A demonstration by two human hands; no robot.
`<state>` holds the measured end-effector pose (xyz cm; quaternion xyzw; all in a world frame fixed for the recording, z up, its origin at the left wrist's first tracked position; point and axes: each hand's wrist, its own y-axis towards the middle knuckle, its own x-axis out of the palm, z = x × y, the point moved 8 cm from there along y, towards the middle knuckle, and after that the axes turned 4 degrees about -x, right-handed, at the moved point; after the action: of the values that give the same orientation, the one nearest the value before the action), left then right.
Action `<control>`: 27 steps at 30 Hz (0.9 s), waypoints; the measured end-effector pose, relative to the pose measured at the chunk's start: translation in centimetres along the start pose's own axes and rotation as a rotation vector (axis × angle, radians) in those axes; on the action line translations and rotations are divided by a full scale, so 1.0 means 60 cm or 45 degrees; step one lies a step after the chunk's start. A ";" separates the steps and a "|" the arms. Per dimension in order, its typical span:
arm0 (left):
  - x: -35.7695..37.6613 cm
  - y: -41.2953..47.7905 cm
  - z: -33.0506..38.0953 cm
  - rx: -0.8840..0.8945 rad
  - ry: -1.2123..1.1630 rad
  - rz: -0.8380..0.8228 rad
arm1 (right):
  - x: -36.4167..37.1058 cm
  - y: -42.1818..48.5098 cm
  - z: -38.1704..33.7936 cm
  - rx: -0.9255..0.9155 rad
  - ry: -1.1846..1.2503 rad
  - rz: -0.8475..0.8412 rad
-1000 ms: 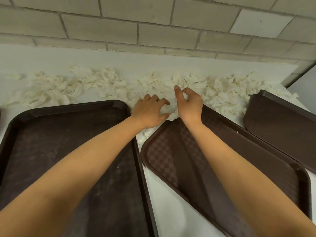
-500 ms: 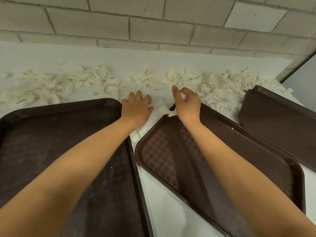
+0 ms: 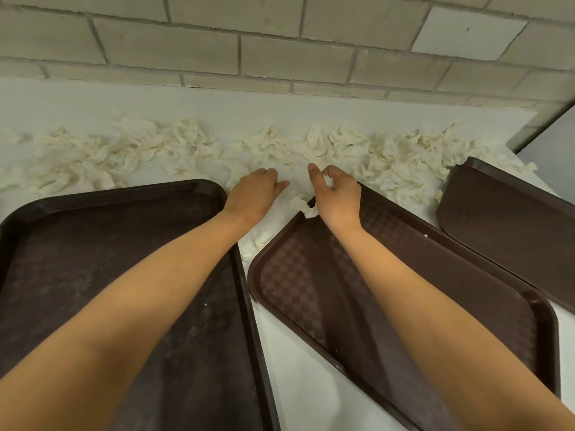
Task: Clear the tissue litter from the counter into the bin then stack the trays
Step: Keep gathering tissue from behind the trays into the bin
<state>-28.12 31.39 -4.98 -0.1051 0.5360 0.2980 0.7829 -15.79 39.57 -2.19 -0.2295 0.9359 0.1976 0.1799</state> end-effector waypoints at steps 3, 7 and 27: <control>-0.023 -0.007 0.013 0.006 -0.115 0.089 | 0.002 -0.003 -0.002 0.010 0.000 -0.014; -0.058 -0.018 0.027 -0.042 -0.310 0.204 | 0.000 -0.008 -0.011 0.008 0.023 -0.022; -0.151 -0.137 0.048 -0.352 -0.922 0.429 | -0.055 -0.071 -0.077 -0.133 0.125 -0.105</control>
<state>-23.35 22.98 3.09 -0.0086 0.1907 0.5085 0.8396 -12.05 35.17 1.94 -0.2863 0.9218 0.2270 0.1296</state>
